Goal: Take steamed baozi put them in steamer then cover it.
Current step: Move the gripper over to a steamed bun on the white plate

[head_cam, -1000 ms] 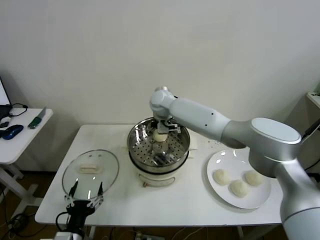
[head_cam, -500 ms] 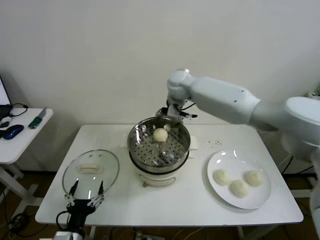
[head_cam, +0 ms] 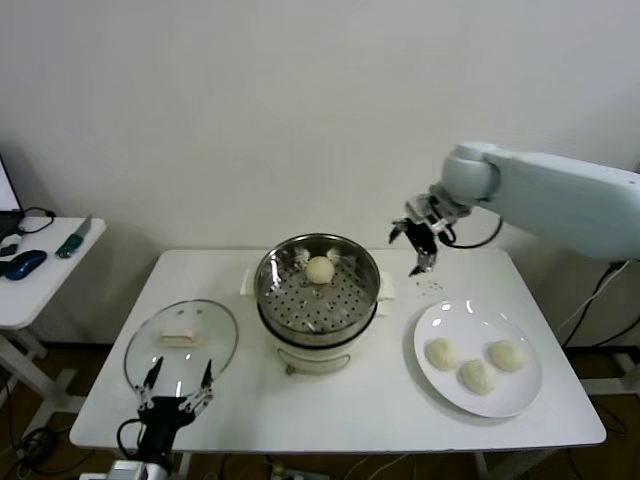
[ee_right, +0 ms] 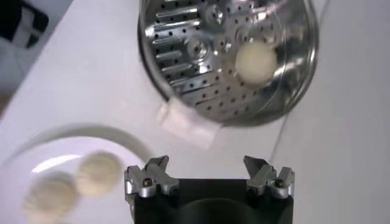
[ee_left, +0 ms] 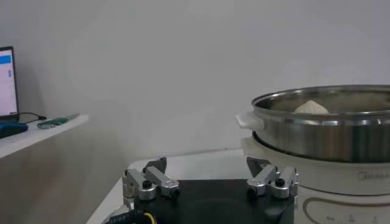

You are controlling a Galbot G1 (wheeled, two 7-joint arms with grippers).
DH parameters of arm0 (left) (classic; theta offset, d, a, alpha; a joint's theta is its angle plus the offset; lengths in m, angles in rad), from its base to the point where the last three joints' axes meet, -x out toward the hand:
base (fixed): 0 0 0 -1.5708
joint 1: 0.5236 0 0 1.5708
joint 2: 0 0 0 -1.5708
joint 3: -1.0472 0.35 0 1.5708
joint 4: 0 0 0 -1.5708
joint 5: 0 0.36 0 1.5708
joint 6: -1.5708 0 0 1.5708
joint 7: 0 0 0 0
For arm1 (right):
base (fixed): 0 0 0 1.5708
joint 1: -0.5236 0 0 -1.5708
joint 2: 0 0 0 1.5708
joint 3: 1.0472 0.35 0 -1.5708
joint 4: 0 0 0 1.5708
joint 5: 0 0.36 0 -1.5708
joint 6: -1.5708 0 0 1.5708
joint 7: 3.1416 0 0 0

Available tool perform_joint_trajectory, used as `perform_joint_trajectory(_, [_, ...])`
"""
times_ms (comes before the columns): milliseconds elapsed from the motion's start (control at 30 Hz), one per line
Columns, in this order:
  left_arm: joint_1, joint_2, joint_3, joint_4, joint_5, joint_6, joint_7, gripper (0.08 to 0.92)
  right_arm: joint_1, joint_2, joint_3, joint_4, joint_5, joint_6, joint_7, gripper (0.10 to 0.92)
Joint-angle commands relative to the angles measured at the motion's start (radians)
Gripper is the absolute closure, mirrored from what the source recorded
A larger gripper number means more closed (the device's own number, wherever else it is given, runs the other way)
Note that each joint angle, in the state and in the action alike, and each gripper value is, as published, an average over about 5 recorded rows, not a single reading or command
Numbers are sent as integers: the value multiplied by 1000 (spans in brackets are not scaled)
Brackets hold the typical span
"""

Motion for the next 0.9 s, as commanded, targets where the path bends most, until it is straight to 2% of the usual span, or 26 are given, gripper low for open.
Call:
perform_joint_trajectory(33, [-1,3,0,4,4,3,2,177,-91,-191,-26,73,63,-151,12,203])
perform_joint_trajectory(400, [3,-2,-7,22,12,-1,5,177,-352,-196,111,2,-120,-118,0,203])
perform_joint_trajectory(900, [6,-10,-10,34,13,-3,5,177,-495,-88,213,-98,-170,-95,26,203])
